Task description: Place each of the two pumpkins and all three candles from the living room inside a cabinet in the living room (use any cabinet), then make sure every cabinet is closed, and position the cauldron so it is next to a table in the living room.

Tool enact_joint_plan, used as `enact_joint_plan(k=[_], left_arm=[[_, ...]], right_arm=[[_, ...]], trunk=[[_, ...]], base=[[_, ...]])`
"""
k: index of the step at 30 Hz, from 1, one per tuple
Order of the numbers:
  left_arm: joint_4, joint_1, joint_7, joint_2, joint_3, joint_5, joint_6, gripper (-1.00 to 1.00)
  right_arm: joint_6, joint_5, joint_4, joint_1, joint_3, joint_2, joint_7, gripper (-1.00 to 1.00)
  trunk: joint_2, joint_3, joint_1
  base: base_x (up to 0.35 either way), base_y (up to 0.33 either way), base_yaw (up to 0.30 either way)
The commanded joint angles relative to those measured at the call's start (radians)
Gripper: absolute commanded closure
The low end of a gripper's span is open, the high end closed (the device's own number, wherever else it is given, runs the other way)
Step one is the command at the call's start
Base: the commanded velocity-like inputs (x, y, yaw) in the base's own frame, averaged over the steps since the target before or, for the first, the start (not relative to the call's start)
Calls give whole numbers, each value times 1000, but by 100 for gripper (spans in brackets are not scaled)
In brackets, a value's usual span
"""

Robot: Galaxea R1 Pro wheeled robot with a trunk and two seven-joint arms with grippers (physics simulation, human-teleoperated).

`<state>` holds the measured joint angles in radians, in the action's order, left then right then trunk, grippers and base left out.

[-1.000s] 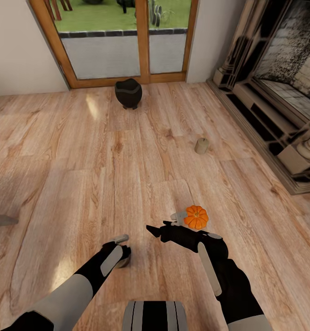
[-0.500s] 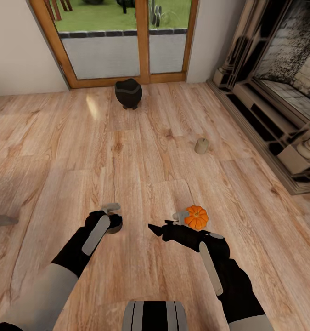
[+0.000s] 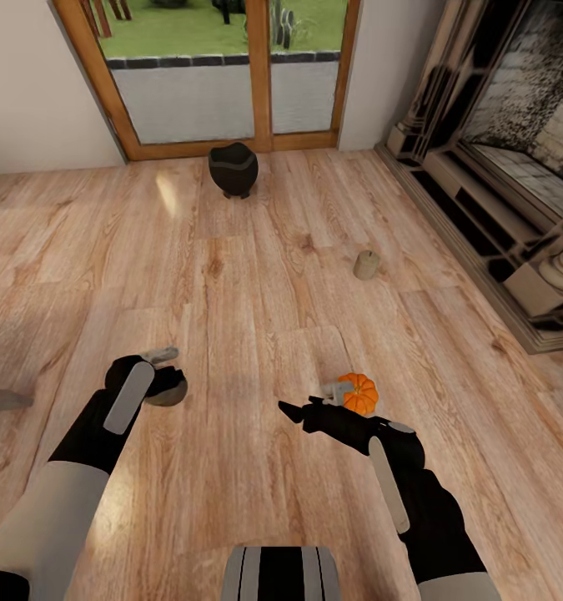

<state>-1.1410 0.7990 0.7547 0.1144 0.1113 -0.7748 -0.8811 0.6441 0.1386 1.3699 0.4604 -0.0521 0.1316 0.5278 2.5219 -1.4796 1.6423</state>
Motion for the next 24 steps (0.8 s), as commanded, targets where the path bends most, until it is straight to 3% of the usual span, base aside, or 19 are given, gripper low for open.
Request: enact_joint_plan(k=[1,4,10,11,13,20,24], left_arm=[[2,0,-3,0,1,2,0,100],[1,-1,-8,-3,6,1,5,100],[-16,-9,-9,-3,8,0,6,100],[-18,-15,-9,-1,6,0,7,100],[-15,-15,-9,0,4,0,6,100],[-24,-15,-9,-3,-2,-3,4,100],[-38,-15,-9,-5,-11,-22,5,100]], right_arm=[[0,0,0,0,-1,1,-6,-100],[-3,1,-1,1,-9,1,-60,-100],[-4,-6,-1,0,-19,0,-83,-100],[-4,-19,-2,0,-62,1,-190,-100],[-5,-25,-1,0,-107,-2,-220,-100],[-5,-27,0,0,-125,-3,-230,-100],[-6,-27,-1,0,-127,-2,-230,-100]], trunk=[[0,0,0],[0,0,0],[0,0,0],[0,0,0],[0,0,0],[0,0,0],[0,0,0]], base=[[0,0,0],[0,0,0],[0,0,0],[156,0,0],[244,0,0],[119,0,0],[7,0,0]])
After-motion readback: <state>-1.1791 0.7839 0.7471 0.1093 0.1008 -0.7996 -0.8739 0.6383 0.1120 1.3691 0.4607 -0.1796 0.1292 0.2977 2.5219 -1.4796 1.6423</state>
